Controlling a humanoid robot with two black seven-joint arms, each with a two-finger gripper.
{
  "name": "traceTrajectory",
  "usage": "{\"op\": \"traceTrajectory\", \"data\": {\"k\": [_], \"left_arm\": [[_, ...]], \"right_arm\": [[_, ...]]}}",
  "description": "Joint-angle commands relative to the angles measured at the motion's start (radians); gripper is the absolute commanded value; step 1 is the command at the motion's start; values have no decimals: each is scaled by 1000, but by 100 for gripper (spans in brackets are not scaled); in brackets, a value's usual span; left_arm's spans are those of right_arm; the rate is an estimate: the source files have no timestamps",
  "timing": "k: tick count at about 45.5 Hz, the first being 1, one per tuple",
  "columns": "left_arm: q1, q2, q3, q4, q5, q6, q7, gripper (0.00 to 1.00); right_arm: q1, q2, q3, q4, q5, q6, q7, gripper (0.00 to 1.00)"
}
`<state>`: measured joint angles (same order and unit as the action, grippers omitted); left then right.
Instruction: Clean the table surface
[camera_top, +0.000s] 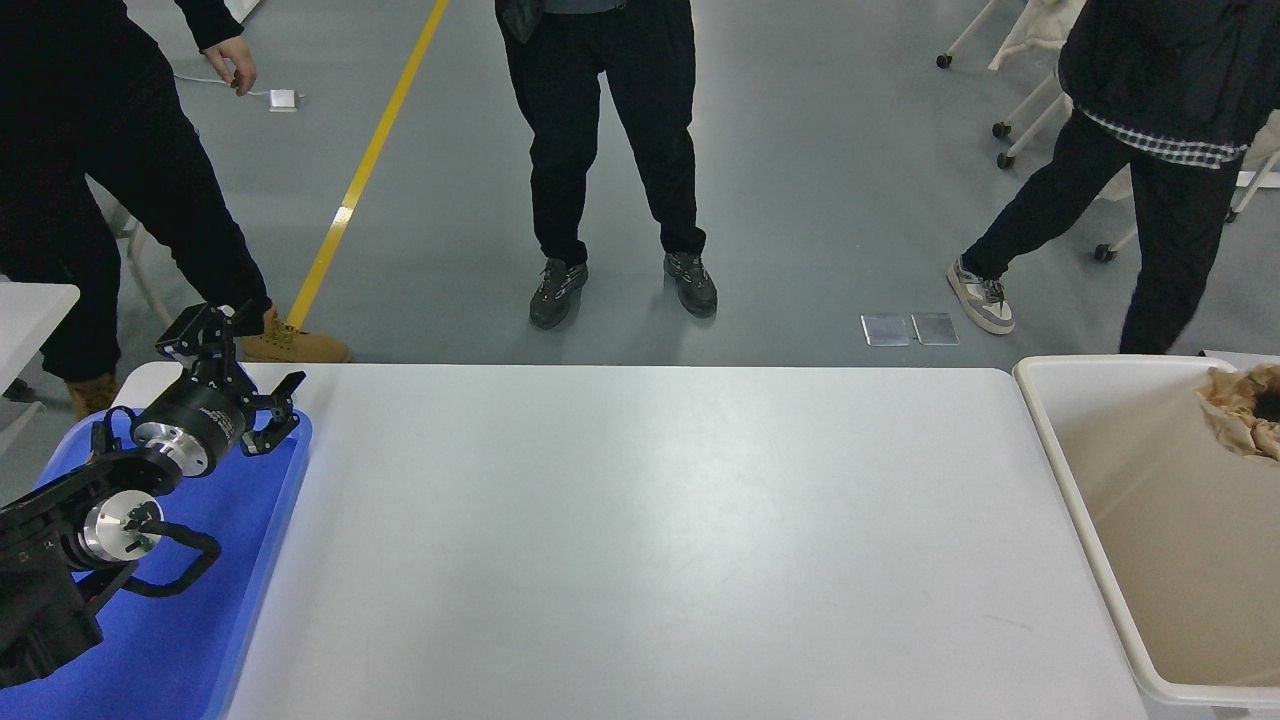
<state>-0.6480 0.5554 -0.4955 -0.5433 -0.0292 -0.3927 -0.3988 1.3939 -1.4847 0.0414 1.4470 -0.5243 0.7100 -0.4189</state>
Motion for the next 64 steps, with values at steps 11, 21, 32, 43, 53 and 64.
{"op": "traceTrajectory", "data": {"k": [11, 21, 32, 43, 53, 64], "left_arm": [[1, 0, 0, 0, 0, 0, 0, 100], [1, 0, 0, 0, 0, 0, 0, 100], [1, 0, 0, 0, 0, 0, 0, 100], [-1, 0, 0, 0, 0, 0, 0, 100], [1, 0, 0, 0, 0, 0, 0, 100], [1, 0, 0, 0, 0, 0, 0, 100]], "right_arm": [[-70, 211, -9, -410, -6, -108, 48, 0], [-220, 359, 6, -546, -6, -291, 112, 0], [-374, 566, 8, -729, -8, -444, 210, 0], [-507, 799, 3, -1019, -33, -532, 337, 0], [-599, 928, -8, -1162, -33, -671, 414, 0], [-642, 1037, 3, -1252, -25, -836, 434, 0]]}}
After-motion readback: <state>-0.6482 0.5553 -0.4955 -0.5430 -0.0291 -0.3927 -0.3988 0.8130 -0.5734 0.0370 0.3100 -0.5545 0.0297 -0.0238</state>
